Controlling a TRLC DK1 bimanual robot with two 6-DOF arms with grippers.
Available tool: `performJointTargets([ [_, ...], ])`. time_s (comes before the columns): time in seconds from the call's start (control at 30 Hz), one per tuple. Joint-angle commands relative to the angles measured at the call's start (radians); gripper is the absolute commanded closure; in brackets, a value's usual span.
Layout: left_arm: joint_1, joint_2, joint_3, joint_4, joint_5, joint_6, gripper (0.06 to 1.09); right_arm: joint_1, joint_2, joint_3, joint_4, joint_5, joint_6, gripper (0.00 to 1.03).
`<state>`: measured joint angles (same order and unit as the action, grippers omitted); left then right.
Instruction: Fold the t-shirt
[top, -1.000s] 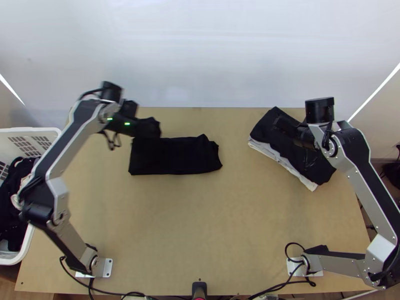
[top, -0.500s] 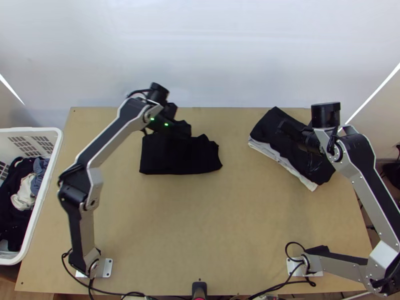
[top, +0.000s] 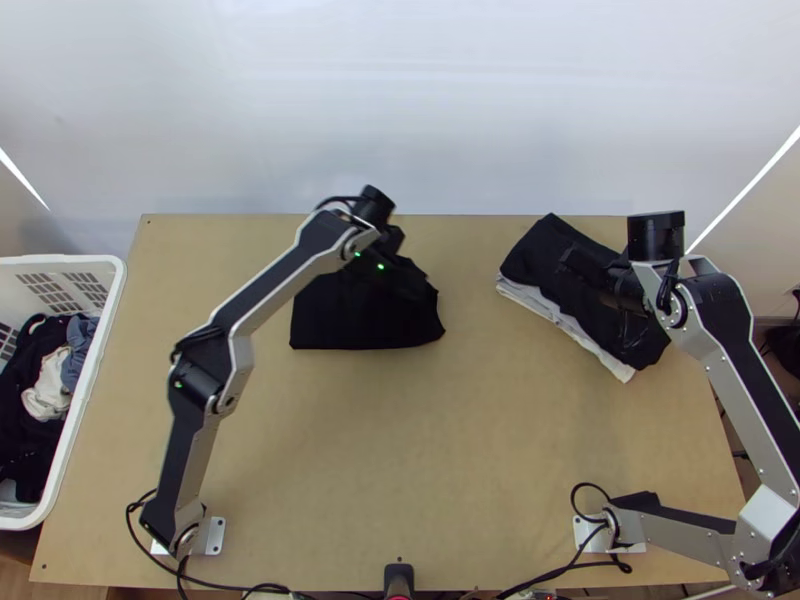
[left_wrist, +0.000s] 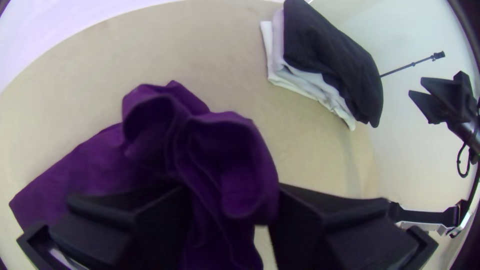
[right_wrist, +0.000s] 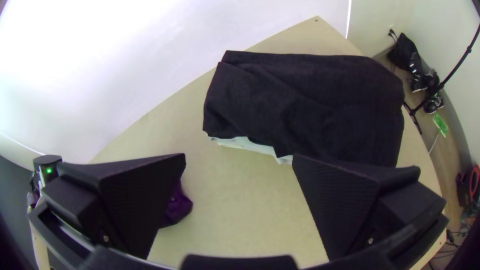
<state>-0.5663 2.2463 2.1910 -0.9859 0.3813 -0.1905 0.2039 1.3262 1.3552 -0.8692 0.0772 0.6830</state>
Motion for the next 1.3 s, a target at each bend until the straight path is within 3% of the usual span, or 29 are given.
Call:
performJointTargets([
  [0.0,-0.029,0.039,0.093,0.021,0.002,-0.049,0.10,-0.001,-0.004,-0.024,0.001,-0.013,0.001,0.04],
  [0.23,0.037,-0.031,0.099,0.102,0.005,-0.079,0.10,0.069,0.016,-0.153,0.108,-0.044,-0.013,0.04],
  [0.37,0.128,-0.068,0.084,0.066,0.011,-0.079,0.10,0.154,0.042,-0.191,0.274,-0.186,0.006,0.04],
  [0.57,0.267,-0.137,0.059,0.035,0.024,-0.089,0.10,0.272,0.245,-0.025,0.277,-0.395,0.093,0.04],
  [0.7,0.333,-0.177,0.050,0.001,0.024,-0.092,0.10,0.267,0.453,0.070,0.283,-0.541,0.148,0.04],
  [0.9,0.393,-0.258,0.007,-0.030,0.022,-0.083,0.10,0.241,0.561,-0.019,0.498,-0.536,0.070,0.04],
  [1.1,0.447,-0.281,0.000,-0.073,0.022,-0.073,0.10,0.201,0.584,-0.061,0.564,-0.534,-0.097,0.04],
  [1.27,0.454,-0.284,0.001,-0.077,0.021,-0.064,0.10,0.164,0.590,-0.062,0.581,-0.534,-0.128,0.04],
])
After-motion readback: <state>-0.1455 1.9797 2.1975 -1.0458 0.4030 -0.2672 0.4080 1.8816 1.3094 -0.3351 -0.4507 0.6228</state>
